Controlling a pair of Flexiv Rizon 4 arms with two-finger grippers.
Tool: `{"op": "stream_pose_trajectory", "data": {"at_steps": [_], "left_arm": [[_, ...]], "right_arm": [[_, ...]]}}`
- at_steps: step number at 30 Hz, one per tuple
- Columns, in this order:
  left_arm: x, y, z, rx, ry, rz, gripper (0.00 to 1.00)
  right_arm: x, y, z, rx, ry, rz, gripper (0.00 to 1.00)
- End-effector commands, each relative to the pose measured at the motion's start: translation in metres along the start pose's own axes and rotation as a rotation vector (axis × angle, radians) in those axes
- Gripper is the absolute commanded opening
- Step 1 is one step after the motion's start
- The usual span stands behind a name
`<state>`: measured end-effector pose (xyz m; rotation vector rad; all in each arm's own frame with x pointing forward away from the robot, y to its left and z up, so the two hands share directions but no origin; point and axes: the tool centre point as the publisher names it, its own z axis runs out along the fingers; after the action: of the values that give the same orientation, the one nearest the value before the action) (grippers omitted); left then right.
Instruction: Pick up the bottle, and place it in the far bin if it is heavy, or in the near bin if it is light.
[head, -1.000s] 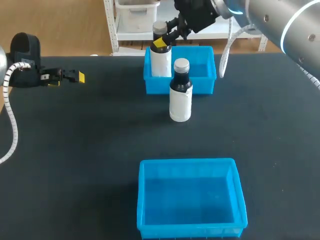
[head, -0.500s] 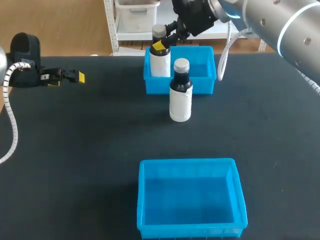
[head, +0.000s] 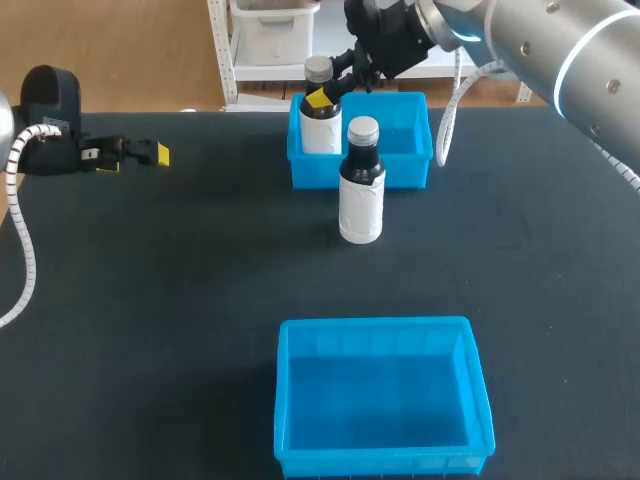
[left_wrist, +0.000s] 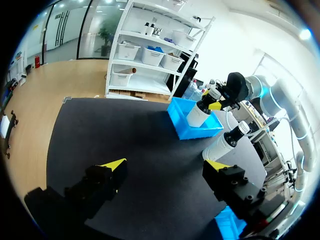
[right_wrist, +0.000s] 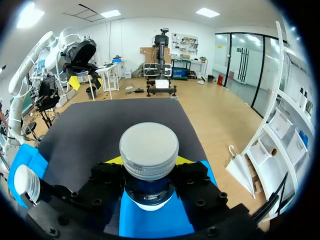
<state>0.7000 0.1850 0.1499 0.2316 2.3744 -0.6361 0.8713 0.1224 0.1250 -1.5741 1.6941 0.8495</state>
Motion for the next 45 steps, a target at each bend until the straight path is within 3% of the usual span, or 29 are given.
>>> {"op": "stream_pose_trajectory", "data": {"at_steps": [1,13,16,21,22,23,35,45], "left_arm": [[0.0,0.0,0.0,0.0,0.0,0.0,1.0],[0.0,0.0,0.0,0.0,0.0,0.0,1.0],[0.0,0.0,0.0,0.0,0.0,0.0,1.0],[0.0,0.0,0.0,0.0,0.0,0.0,1.0],[0.0,0.0,0.0,0.0,0.0,0.0,1.0],[0.0,0.0,0.0,0.0,0.0,0.0,1.0],[0.0,0.0,0.0,0.0,0.0,0.0,1.0],[0.0,0.0,0.0,0.0,0.0,0.0,1.0]], "right_arm": [[-0.002,-0.009,0.001,-0.083,0.002,0.003,0.0],[0.001,-0.009,0.005,-0.087,0.009,0.008,0.0],[0.002,-0.009,0.005,-0.089,0.011,0.01,0.24],[0.003,-0.009,0.005,-0.09,0.014,0.017,0.44],[0.003,-0.009,0.005,-0.091,0.015,0.019,0.75],[0.003,-0.009,0.005,-0.091,0.015,0.021,1.0],[0.003,-0.01,-0.011,-0.081,0.004,0.033,1.0],[0.012,-0.007,-0.048,-0.047,-0.004,0.043,1.0]]}}
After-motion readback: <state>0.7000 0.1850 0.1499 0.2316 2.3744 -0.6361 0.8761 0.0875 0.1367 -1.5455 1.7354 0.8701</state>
